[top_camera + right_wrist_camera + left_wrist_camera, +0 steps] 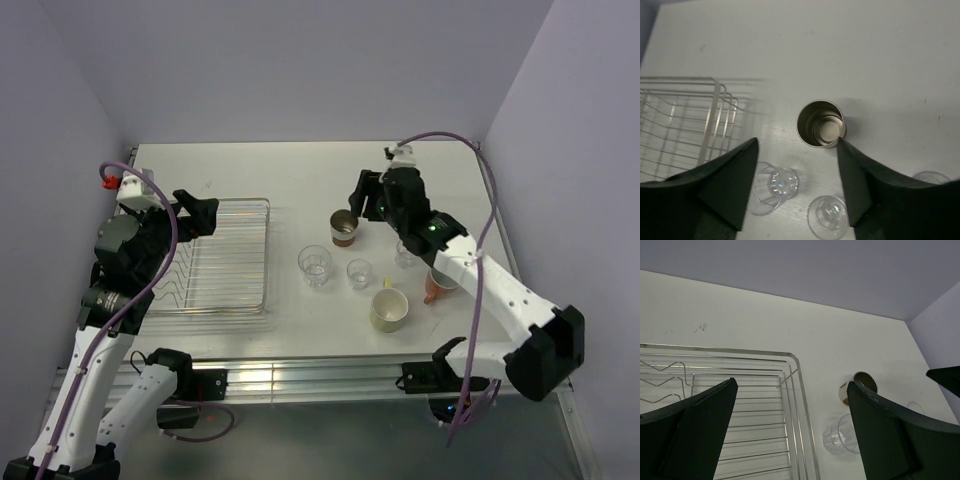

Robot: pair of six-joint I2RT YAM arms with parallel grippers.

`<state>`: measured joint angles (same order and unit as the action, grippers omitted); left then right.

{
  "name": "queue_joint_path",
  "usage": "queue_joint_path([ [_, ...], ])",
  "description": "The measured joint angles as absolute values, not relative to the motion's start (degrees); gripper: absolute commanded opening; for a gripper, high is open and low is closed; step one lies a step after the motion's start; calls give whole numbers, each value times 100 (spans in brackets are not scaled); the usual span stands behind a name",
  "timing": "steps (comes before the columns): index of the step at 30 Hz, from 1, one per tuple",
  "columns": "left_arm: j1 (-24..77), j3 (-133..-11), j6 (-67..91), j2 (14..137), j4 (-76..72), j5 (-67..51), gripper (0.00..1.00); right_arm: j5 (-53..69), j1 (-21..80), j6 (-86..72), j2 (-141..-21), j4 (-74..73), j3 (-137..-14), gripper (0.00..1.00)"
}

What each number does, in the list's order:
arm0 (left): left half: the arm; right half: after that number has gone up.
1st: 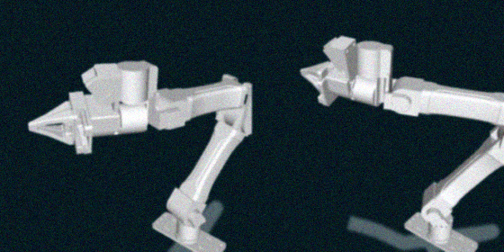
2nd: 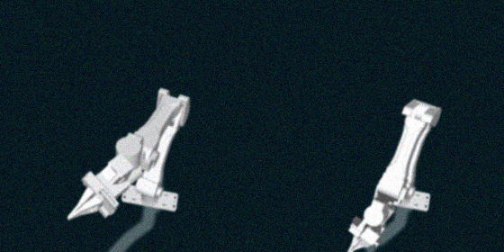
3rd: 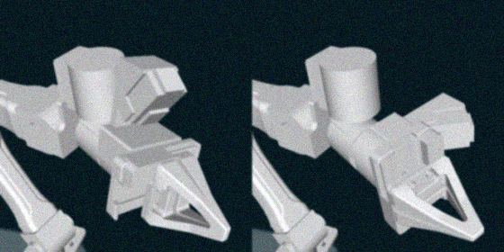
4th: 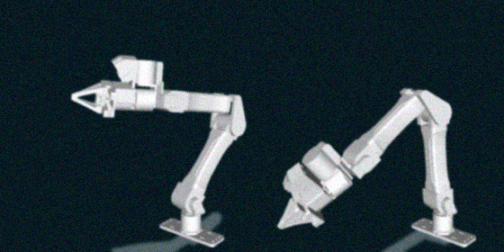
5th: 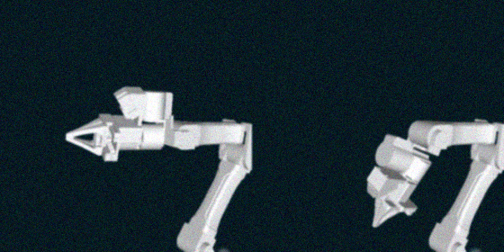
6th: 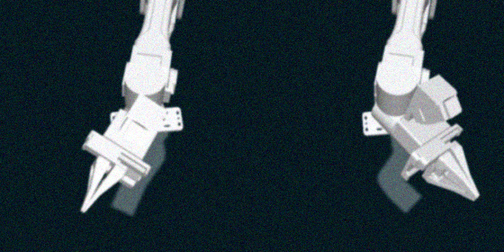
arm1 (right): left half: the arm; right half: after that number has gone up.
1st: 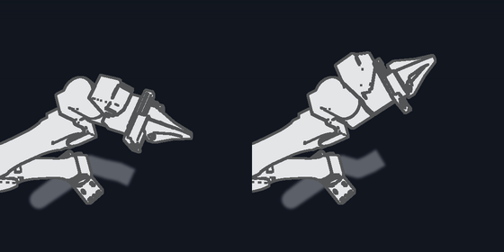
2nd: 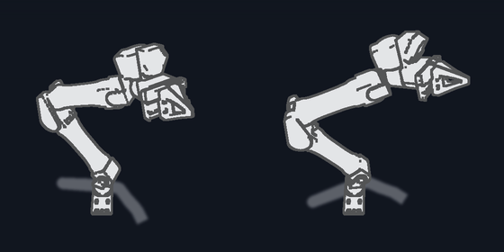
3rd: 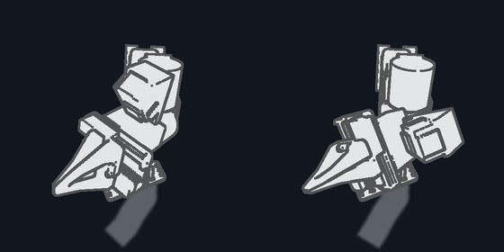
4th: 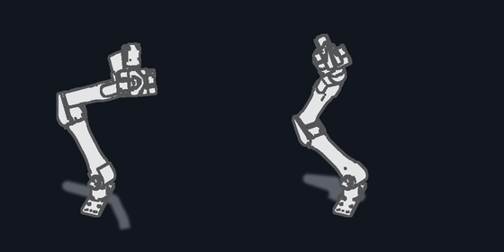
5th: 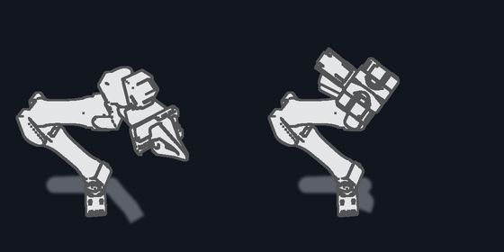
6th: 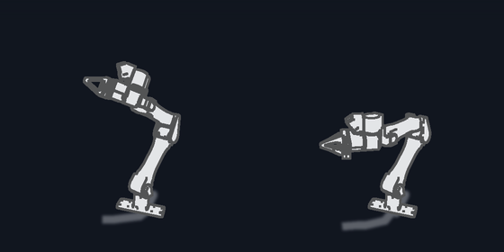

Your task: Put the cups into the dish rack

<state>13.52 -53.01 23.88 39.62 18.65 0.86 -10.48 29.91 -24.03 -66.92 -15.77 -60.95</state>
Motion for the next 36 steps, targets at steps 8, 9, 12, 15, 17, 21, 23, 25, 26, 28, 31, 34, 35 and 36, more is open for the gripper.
queue_joint_path([
  [8,1352,-5301,2390,4018,1868,143,99,-1291,3470,-2300,-8298,-1815,-6602,55],
  [9,1352,-5301,2390,4025,1868,143,99,-1306,3520,-2296,-8427,-1844,-6643,55],
  [12,1352,-5301,2390,4045,1868,143,99,-1339,3656,-2283,-8838,-1896,-6785,55],
  [15,1352,-5301,2392,4062,1868,141,99,-1350,3743,-2281,-9063,-1931,-6888,55],
  [17,1352,-5301,2392,4075,1868,141,99,-1356,3791,-2283,-9214,-1942,-7006,54],
  [21,1352,-5301,2392,4084,1870,141,99,-1428,3839,-2287,-9548,-1970,-7240,47],
  [23,1352,-5301,2403,4084,1870,141,99,-1481,3846,-2290,-9703,-2008,-7330,45],
  [25,1352,-5301,2427,4086,1870,141,99,-1553,3850,-2303,-9850,-2084,-7411,43],
  [26,1352,-5301,2429,4086,1870,141,99,-1601,3850,-2309,-9911,-2123,-7452,42],
  [28,1352,-5301,2432,4091,1870,141,99,-1682,3850,-2311,-10022,-2180,-7520,42],
  [31,1352,-5301,2453,4110,1870,141,99,-1765,3850,-2311,-10151,-2237,-7605,40],
  [34,1352,-5301,2469,4115,1870,143,99,-1824,3850,-2314,-10267,-2294,-7688,39],
  [35,1352,-5301,2469,4112,1870,143,99,-1841,3850,-2314,-10304,-2296,-7701,38],
  [36,1352,-5301,2469,4112,1870,143,99,-1857,3850,-2311,-10353,-2314,-7721,37],
])
